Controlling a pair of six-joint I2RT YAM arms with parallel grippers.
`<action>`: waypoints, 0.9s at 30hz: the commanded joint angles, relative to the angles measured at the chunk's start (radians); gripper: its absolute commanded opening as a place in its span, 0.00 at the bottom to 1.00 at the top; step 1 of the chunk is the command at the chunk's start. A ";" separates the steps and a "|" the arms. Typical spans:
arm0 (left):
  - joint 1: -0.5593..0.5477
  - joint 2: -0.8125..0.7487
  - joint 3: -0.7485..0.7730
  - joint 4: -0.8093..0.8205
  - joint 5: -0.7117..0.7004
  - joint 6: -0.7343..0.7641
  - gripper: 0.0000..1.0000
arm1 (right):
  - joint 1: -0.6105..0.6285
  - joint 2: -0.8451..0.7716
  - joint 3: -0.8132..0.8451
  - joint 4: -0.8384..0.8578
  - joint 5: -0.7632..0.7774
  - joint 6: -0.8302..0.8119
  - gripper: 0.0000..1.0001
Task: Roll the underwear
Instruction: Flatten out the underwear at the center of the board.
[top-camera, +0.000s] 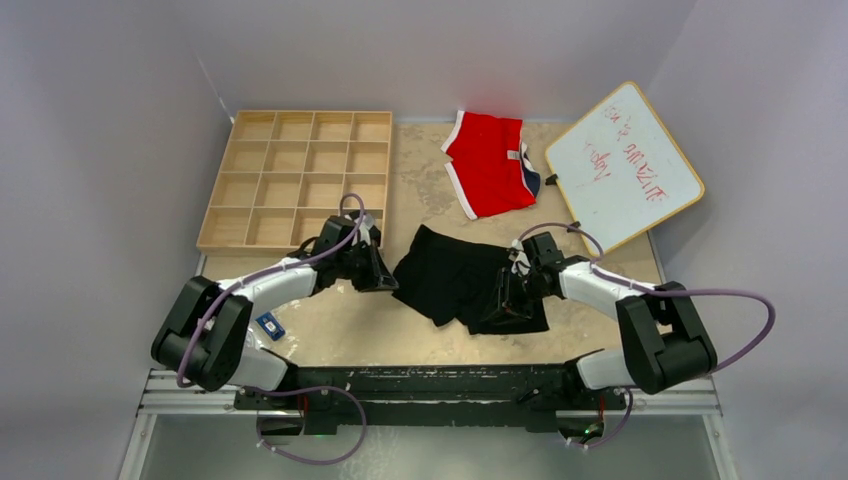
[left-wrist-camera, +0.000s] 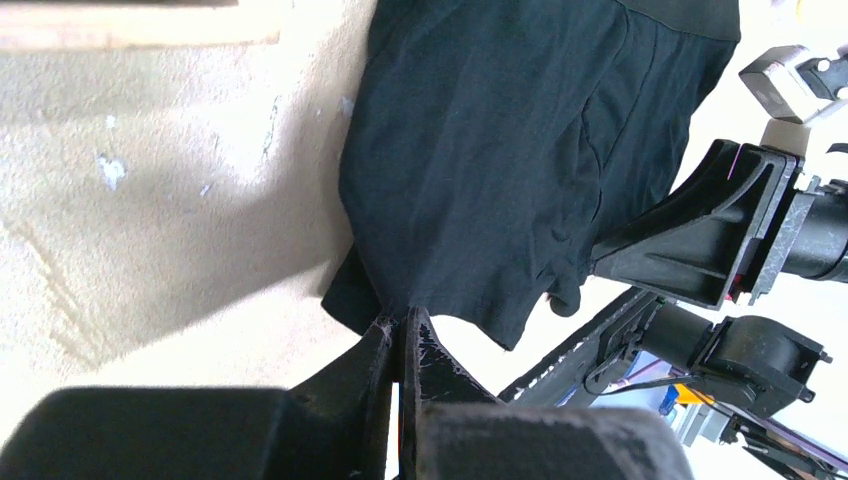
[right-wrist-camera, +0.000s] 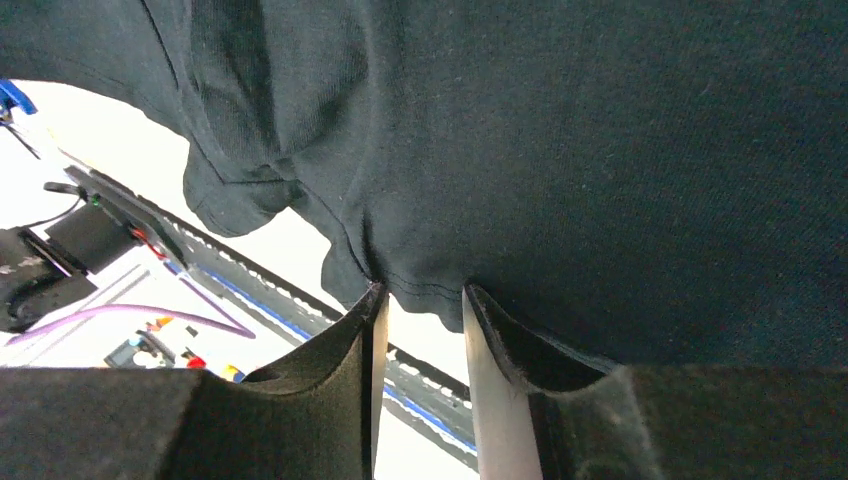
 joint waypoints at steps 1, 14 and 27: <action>0.004 -0.082 -0.034 -0.056 -0.013 0.008 0.00 | 0.005 0.040 -0.043 -0.014 0.083 0.039 0.36; -0.049 -0.392 -0.154 -0.278 0.005 -0.119 0.00 | 0.002 -0.372 0.070 -0.337 0.347 0.151 0.47; -0.048 -0.401 -0.263 -0.218 -0.165 -0.167 0.80 | 0.233 0.173 0.661 -0.200 0.246 0.021 0.49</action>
